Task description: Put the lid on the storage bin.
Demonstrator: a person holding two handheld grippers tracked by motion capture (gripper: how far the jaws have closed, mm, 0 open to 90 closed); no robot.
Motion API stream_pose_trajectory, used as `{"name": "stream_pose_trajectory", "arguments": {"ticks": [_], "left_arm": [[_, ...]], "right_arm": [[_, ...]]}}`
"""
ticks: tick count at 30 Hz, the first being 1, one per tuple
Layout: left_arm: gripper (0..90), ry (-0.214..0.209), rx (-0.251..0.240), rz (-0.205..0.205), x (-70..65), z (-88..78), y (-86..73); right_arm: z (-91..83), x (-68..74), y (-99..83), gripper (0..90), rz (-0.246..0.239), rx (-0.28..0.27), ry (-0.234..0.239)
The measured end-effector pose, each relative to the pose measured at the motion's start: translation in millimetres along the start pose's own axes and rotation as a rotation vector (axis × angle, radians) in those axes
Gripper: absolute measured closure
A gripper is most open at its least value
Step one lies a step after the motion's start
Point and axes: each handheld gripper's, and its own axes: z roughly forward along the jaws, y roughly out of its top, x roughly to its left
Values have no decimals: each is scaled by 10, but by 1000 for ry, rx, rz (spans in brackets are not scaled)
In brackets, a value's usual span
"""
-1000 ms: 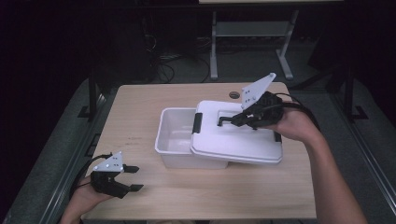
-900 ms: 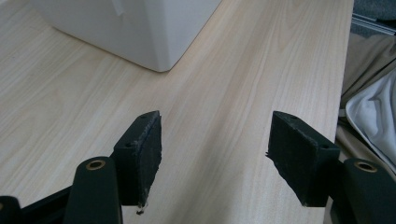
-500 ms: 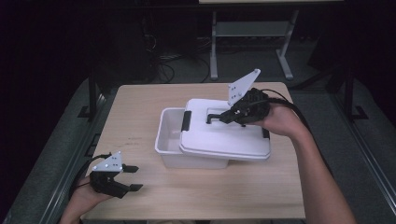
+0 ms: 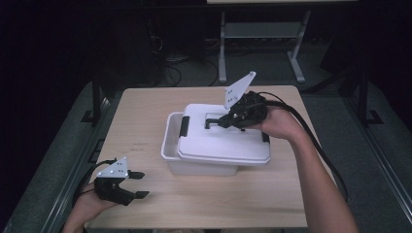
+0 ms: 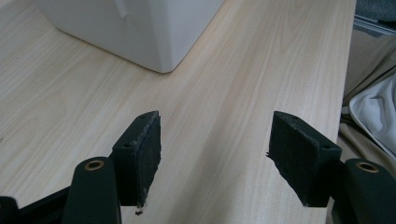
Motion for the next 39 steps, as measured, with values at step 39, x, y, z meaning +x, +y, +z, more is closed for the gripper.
{"name": "stream_pose_trajectory", "arguments": {"ticks": [39], "left_arm": [[337,-7,-18,0,42,-28,-1]], "right_arm": [[627,-232,290,840,-10,4,44]]}}
